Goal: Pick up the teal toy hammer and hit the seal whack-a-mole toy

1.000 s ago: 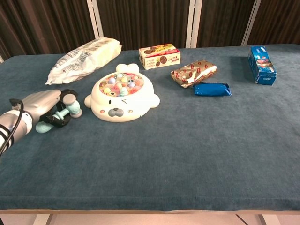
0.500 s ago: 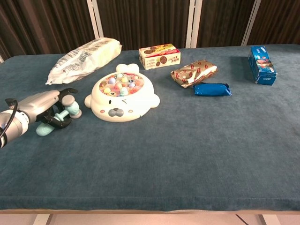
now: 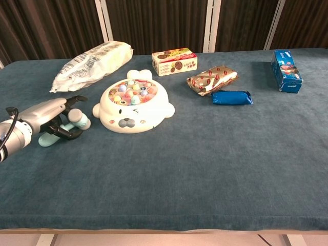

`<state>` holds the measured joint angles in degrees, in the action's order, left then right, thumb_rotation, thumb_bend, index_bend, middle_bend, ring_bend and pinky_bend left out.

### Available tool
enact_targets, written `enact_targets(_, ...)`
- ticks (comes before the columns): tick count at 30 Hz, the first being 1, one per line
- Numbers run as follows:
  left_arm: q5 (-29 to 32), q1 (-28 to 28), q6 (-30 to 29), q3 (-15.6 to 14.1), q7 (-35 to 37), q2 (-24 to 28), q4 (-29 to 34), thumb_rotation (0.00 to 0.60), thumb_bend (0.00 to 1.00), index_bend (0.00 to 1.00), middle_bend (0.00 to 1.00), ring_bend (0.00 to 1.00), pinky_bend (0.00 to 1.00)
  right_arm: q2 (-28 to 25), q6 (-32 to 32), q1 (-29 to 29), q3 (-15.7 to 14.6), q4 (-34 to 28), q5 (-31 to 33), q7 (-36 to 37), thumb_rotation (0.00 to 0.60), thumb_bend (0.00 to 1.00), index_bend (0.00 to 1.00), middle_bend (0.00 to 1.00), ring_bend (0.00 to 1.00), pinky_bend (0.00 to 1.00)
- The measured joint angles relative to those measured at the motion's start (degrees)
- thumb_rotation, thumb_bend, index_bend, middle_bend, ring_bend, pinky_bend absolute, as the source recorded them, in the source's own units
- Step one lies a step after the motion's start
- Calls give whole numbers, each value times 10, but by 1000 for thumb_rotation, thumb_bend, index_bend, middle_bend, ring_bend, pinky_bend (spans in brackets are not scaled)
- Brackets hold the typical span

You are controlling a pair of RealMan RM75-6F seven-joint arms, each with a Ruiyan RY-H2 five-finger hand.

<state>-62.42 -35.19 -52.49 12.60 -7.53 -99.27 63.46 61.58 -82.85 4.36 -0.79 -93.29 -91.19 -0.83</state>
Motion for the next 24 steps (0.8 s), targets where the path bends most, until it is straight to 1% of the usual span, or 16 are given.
enact_targets(7,-3,1,-3,0,7,5,5,544,362,6,65,17,262,1,2,1,0,0,1,-2,600,313,0,0,0,0)
enact_targets(17,0,-2,-2,9,23,15,16,544,361,6,65,17,262,2,3,1,1,0,2,-4,600,313,0,0,0,0)
enact_targets(24,3,-2,4,5,24,22,23,541,357,7,65,17,264,2,3,1,1,0,3,-5,600,313,0,0,0,0)
